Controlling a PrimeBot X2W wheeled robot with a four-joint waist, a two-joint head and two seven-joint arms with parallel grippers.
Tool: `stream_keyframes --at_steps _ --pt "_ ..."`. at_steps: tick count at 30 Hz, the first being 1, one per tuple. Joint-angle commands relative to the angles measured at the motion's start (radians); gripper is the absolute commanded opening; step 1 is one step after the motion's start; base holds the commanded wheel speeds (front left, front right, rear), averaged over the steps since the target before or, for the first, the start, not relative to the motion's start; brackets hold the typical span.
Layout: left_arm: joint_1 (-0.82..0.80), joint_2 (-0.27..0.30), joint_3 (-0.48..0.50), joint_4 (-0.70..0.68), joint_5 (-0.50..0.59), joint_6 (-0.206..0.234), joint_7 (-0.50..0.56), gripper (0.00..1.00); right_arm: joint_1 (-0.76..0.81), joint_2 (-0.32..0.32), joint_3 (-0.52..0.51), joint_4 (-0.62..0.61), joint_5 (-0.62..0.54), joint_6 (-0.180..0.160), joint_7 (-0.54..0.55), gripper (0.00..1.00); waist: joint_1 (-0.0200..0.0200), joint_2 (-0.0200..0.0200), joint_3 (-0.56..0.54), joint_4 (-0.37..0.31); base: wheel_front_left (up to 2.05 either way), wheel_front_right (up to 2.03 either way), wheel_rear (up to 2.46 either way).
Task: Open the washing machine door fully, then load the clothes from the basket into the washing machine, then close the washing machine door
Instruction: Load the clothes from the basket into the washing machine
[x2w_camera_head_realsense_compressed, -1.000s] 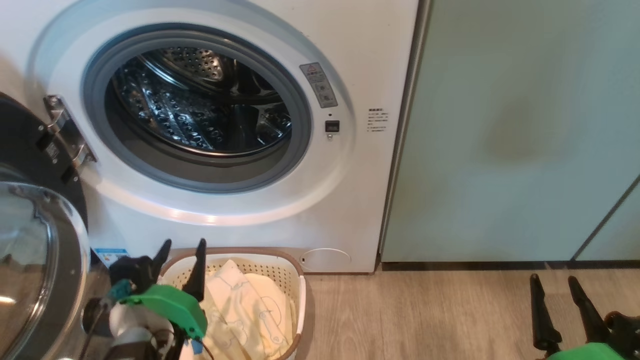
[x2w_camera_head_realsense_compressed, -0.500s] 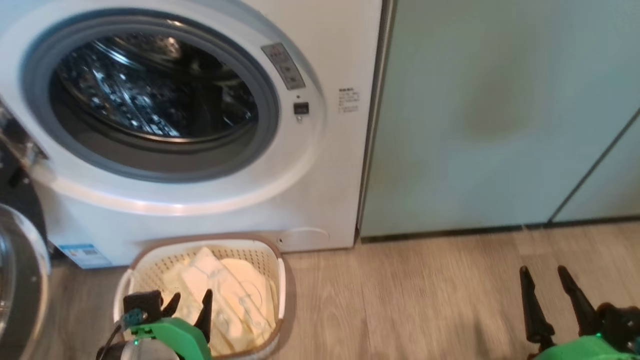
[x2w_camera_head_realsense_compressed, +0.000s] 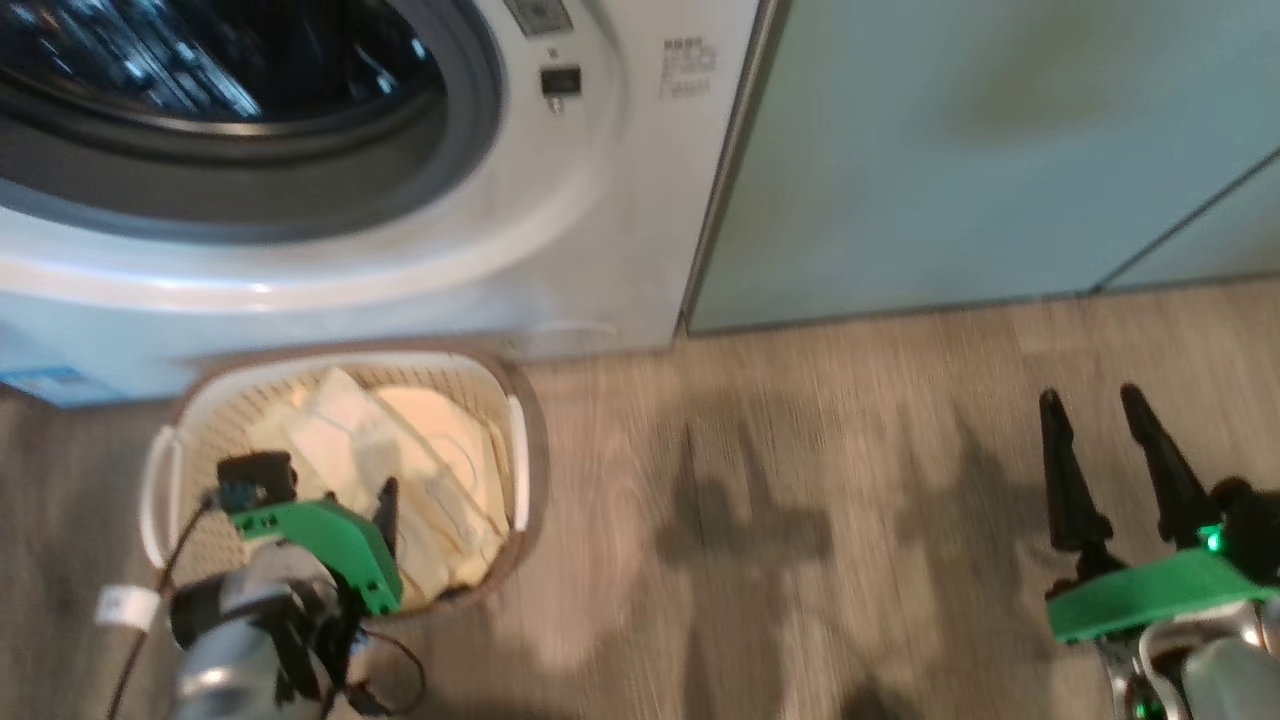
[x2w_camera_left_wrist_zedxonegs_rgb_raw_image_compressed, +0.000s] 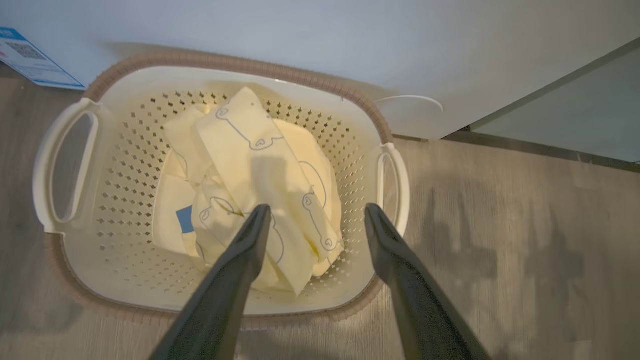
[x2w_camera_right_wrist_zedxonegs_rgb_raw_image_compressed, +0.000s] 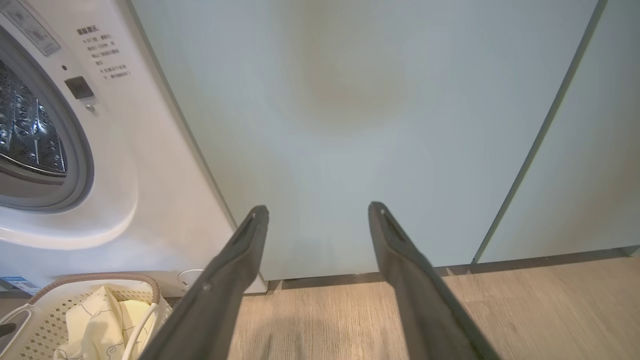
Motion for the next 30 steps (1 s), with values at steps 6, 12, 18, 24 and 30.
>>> stream_keyframes --at_steps 6,12,18,24,30 --pt "-0.132 0.074 0.002 0.087 -0.029 -0.001 0.046 1.00 -0.089 0.005 0.015 -0.043 0.006 0.002 -0.010 1.00 -0.0003 0.0000 0.204 -0.051 0.00 0.00 0.00" --pt "-0.235 0.118 -0.013 0.123 -0.029 0.001 0.074 1.00 -0.141 0.014 0.016 -0.053 0.005 0.002 -0.010 1.00 -0.0003 0.0000 0.321 -0.062 0.00 0.00 0.00" --pt "-0.320 0.155 -0.017 0.141 -0.028 0.023 0.102 1.00 -0.193 0.018 0.017 -0.067 0.004 0.002 -0.010 1.00 -0.0003 0.0000 0.419 -0.069 0.00 0.00 0.00" --pt "-0.387 0.182 -0.022 0.148 -0.028 0.046 0.131 1.00 -0.226 0.012 0.013 -0.083 0.002 0.002 -0.010 1.00 -0.0003 0.0000 0.500 -0.064 0.00 0.00 0.00" --pt "-0.444 0.200 -0.016 0.151 -0.038 0.071 0.162 1.00 -0.247 0.008 0.012 -0.097 0.000 0.002 -0.010 1.00 -0.0003 0.0000 0.567 -0.058 0.00 0.00 0.00"
